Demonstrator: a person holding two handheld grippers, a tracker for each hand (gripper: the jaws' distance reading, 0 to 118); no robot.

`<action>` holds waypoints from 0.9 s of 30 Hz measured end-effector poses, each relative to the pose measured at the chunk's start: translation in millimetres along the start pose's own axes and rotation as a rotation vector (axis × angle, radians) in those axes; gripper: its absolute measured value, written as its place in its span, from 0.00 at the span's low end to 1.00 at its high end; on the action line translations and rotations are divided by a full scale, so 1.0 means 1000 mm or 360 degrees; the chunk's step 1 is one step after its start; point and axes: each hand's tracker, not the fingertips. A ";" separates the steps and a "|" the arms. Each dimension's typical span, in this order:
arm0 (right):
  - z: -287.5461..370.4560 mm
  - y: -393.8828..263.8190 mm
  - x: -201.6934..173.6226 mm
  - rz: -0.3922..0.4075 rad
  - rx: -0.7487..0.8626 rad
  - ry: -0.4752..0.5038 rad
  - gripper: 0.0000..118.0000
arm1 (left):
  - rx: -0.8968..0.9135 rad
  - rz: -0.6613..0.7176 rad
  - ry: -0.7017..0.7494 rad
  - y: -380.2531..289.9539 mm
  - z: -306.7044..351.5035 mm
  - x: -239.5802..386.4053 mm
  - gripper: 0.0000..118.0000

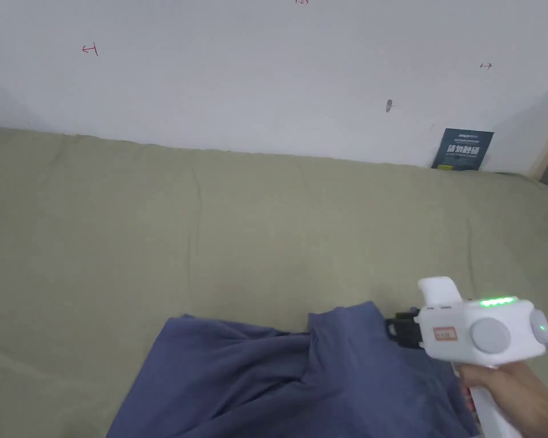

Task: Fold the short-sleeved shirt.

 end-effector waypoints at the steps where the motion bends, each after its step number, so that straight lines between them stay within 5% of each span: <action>1: -0.021 0.011 0.003 -0.0019 -0.0100 -0.0004 0.97 | -0.0012 0.0006 0.0000 0.002 -0.002 -0.001 0.09; 5: -0.074 0.030 0.007 0.0182 -0.0072 -0.0090 1.00 | -0.0022 0.0022 0.0023 0.012 -0.009 0.002 0.09; 12: -0.111 0.018 0.038 0.0020 -0.0201 -0.0133 0.99 | -0.0040 0.0034 0.0033 0.022 -0.022 0.005 0.09; 18: -0.094 0.003 0.032 0.0067 -0.0115 -0.0196 0.65 | -0.0044 0.0024 0.0019 0.020 -0.028 0.008 0.09; 22: -0.086 -0.004 0.007 0.0207 -0.0119 -0.0248 0.03 | -0.0033 0.0039 0.0003 0.021 -0.022 0.013 0.09; 27: -0.066 -0.003 -0.005 0.0168 -0.0015 -0.0177 0.01 | -0.0060 0.0062 0.0035 0.029 -0.019 0.020 0.08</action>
